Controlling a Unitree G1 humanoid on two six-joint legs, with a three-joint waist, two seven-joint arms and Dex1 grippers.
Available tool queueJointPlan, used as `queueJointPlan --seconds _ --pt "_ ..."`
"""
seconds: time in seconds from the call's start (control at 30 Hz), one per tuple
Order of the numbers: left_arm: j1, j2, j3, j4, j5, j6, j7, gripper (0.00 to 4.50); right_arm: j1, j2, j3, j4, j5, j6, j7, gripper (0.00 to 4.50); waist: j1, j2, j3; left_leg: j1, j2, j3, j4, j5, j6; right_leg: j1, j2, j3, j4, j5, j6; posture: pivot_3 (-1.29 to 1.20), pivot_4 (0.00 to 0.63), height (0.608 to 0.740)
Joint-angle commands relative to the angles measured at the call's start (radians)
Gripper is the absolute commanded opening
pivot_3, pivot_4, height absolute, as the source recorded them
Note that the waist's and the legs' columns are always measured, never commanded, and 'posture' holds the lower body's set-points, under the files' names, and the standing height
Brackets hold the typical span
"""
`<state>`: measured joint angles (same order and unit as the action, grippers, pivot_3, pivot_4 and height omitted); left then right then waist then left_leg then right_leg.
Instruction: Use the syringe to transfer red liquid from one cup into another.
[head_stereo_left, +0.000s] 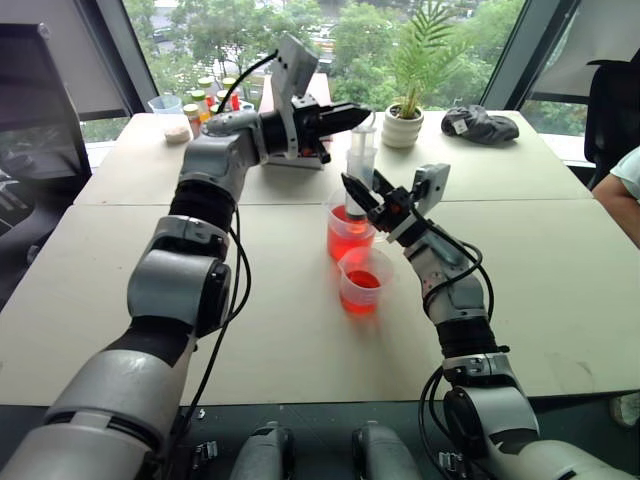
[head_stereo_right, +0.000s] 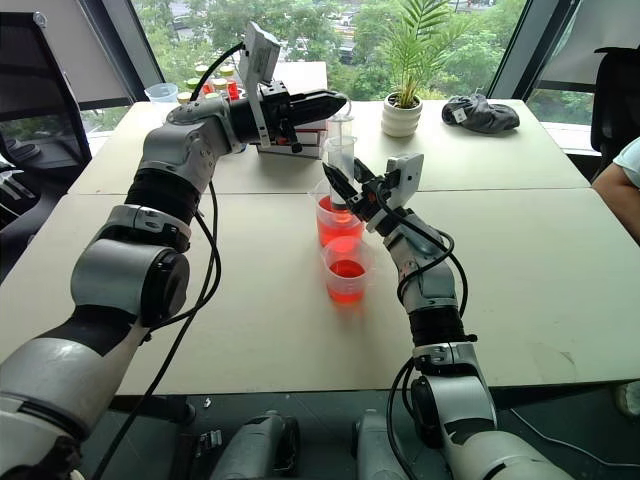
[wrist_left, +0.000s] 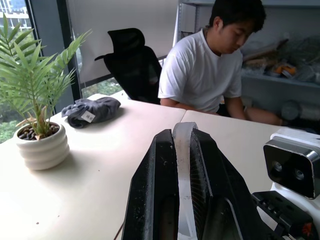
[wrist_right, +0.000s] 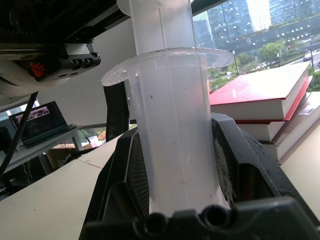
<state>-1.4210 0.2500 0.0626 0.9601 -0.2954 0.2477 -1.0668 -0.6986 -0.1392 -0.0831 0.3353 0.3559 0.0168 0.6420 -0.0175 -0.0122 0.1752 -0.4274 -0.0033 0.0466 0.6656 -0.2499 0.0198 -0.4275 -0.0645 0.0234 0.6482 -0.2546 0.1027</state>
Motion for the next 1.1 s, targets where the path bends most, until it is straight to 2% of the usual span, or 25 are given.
queueJointPlan --seconds 0.03,0.07,0.17,0.37,0.4,0.7,0.9,1.1 --pt "-0.075 0.031 0.068 -0.083 -0.038 -0.042 0.042 0.04 -0.008 -0.002 0.038 -0.029 -0.006 0.01 0.039 1.4 0.0 0.0 0.0 0.0 0.0 0.0 0.0 0.0 0.0 0.0 0.0 0.0 0.0 0.0 0.0 0.0 0.15 0.74" --pt "-0.07 0.03 0.067 -0.088 -0.04 -0.036 0.036 0.04 -0.013 -0.004 0.034 -0.032 -0.004 0.01 0.038 1.4 0.0 0.0 0.0 0.0 0.0 0.0 0.0 0.0 0.0 0.0 0.0 0.0 0.0 0.0 0.0 0.0 0.15 0.74" --pt "-0.046 0.027 0.063 -0.121 -0.048 -0.011 0.017 1.25 -0.043 -0.014 0.016 -0.043 0.005 0.012 0.026 1.4 0.0 0.0 0.0 0.0 0.0 0.0 0.0 0.0 0.0 0.0 0.0 0.0 0.0 0.0 0.0 0.0 0.15 0.74" --pt "0.011 0.04 0.064 -0.22 -0.069 0.047 -0.009 4.36 -0.104 -0.03 -0.031 -0.033 0.026 0.015 -0.001 1.4 0.0 0.0 0.0 0.0 0.0 0.0 0.0 0.0 0.0 0.0 0.0 0.0 0.0 0.0 0.0 0.0 0.15 0.74" --pt "0.023 0.046 0.063 -0.238 -0.073 0.053 -0.012 4.47 -0.111 -0.033 -0.035 -0.028 0.026 0.013 -0.003 1.4 -0.001 0.0 0.0 0.0 0.0 0.0 0.0 0.0 0.0 0.0 0.0 0.0 0.0 0.0 0.0 0.0 0.15 0.74" --pt "0.131 0.107 0.067 -0.405 -0.126 0.162 -0.035 4.47 -0.128 -0.05 -0.05 -0.085 0.039 0.031 -0.016 1.4 0.0 0.0 0.0 0.0 0.0 0.0 0.0 0.0 0.0 0.0 0.0 0.0 0.001 0.0 0.0 0.0 0.15 0.74" --pt "0.167 0.152 0.081 -0.436 -0.157 0.222 -0.023 4.47 -0.083 -0.114 -0.076 -0.406 0.176 0.258 -0.057 1.4 0.003 0.0 0.0 0.0 0.0 0.0 0.0 0.0 0.0 0.0 -0.001 0.0 0.001 0.0 0.0 0.0 0.15 0.74" --pt "0.201 0.175 0.07 -0.471 -0.176 0.279 -0.064 4.47 0.093 -0.173 -0.104 -0.697 0.379 0.507 -0.124 1.4 0.005 0.0 0.0 0.0 0.0 -0.001 0.0 0.0 0.0 0.0 -0.002 0.0 0.001 0.0 0.0 0.0 0.15 0.74"
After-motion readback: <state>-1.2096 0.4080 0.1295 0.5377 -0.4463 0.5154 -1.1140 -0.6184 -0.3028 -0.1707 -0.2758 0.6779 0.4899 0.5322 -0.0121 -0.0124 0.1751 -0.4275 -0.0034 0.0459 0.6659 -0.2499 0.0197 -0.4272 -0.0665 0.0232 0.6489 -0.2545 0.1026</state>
